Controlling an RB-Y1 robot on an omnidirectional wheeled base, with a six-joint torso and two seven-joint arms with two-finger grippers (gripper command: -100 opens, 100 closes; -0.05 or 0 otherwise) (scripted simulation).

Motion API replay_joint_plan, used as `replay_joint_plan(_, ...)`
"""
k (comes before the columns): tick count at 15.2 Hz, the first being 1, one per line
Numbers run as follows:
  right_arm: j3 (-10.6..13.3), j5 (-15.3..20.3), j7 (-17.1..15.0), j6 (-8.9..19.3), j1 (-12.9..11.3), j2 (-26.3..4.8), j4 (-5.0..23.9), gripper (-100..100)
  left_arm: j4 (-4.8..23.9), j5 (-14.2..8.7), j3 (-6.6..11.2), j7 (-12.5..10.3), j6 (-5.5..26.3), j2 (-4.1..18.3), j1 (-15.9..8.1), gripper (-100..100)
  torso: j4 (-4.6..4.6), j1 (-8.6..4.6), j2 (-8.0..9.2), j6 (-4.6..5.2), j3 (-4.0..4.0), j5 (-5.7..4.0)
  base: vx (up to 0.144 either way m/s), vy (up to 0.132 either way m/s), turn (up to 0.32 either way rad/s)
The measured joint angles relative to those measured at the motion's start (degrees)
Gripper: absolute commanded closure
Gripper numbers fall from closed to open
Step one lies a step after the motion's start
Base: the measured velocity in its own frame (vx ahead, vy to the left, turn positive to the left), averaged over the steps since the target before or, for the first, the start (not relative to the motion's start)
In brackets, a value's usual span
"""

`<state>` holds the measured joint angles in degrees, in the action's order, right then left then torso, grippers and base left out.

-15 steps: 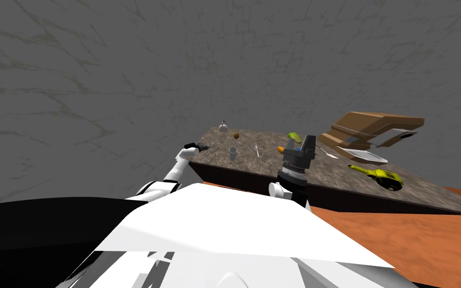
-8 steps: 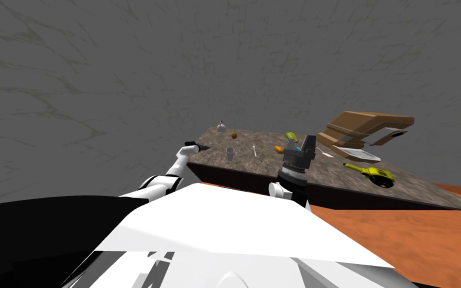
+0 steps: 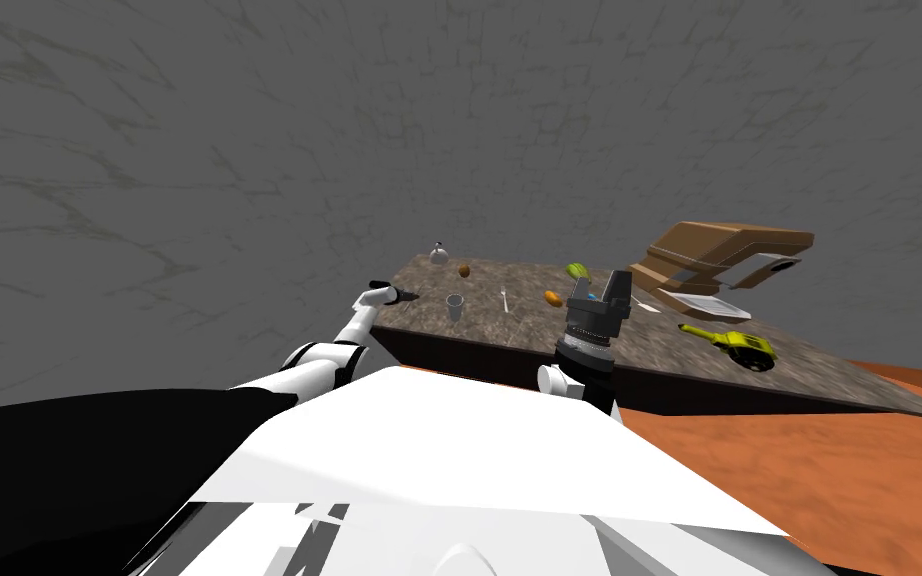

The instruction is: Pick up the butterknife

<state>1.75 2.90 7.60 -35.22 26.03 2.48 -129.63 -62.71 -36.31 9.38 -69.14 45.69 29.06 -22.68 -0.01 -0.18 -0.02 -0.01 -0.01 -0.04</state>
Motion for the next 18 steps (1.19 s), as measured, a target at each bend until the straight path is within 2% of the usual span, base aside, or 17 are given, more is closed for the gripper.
replay_joint_plan(2, 0.00, 0.00, 0.00, 0.00, 0.00, 0.00, 0.00, 0, 1.58, -0.42, 0.13, -1.20, 1.41, 0.13, -0.96, -100, 0.00, 0.02, 0.01, 0.00, 0.00, 0.00, 0.005, -0.024, -0.012)
replay_joint_plan(4, 0.00, 0.00, 0.00, 0.00, 0.00, 0.00, 0.00, 0, 1.82, -0.39, 0.70, -1.11, 1.68, -0.05, -0.88, -100, 0.00, 0.10, 0.01, 0.00, 0.00, 0.02, 0.025, -0.007, -0.072)
replay_joint_plan(12, 0.00, 0.00, 0.00, 0.00, 0.00, 0.00, 0.00, 0, 2.16, 0.64, 7.37, 3.93, 1.61, -2.26, 1.28, -100, 0.00, 0.18, 0.02, -0.02, 0.01, 0.04, 0.025, -0.003, -0.042)
replay_joint_plan(13, -0.01, 0.00, 0.00, 0.00, 0.00, 0.00, 0.00, 0, 2.13, 0.69, 7.58, 4.14, 1.64, -2.32, 1.36, 100, 0.01, 0.18, 0.04, -0.02, 0.02, 0.04, 0.000, 0.000, 0.000)
replay_joint_plan(18, 0.00, 0.00, 0.00, 0.00, 0.00, 0.00, 0.00, 0, 2.10, 0.70, 7.57, 4.16, 1.65, -2.28, 1.33, 100, -0.02, 0.20, 0.02, -0.01, 0.00, 0.08, 0.001, 0.000, 0.004)
